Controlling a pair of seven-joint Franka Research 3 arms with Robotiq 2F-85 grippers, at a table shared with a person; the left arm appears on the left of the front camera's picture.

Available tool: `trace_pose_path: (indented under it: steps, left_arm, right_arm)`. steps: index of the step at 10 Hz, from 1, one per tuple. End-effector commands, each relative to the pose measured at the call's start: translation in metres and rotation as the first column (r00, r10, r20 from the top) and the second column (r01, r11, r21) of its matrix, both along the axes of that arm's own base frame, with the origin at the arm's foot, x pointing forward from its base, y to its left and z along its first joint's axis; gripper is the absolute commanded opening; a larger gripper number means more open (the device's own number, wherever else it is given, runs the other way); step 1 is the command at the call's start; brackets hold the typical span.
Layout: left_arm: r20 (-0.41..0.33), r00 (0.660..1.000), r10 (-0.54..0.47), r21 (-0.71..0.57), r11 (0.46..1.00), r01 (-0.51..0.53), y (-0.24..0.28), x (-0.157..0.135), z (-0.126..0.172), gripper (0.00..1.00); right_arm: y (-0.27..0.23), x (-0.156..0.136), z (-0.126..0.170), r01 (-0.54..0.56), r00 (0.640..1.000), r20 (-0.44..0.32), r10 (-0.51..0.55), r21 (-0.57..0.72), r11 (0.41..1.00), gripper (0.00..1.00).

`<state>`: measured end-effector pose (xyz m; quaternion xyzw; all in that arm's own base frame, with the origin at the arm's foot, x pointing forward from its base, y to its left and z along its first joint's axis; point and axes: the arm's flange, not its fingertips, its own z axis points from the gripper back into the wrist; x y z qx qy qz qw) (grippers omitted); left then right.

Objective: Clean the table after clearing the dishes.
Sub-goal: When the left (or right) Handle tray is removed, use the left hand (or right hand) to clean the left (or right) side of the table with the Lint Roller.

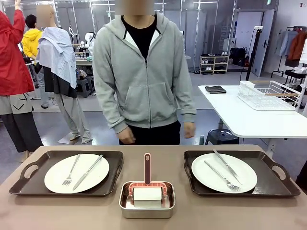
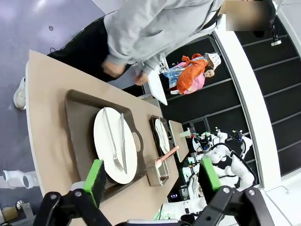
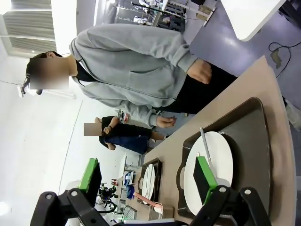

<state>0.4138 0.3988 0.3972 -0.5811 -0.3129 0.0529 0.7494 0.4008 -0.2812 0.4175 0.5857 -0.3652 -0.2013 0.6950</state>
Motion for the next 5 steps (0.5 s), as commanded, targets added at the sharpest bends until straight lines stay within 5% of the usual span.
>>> trace_pose_path:
  steps: [1,5]
  left_arm:
    - [-0.004,1.0,0.001,0.009,1.0,-0.001,0.0017,-0.0023,0.0011,1.0]
    - [-0.004,1.0,0.001,0.009,1.0,-0.001,0.0017,-0.0023,0.0011,1.0]
  right_arm:
    - [0.0,-0.0024,0.0036,-0.003,1.0,0.007,0.003,0.004,1.0,1.0]
    - [0.0,-0.0024,0.0036,-0.003,1.0,0.007,0.003,0.004,1.0,1.0]
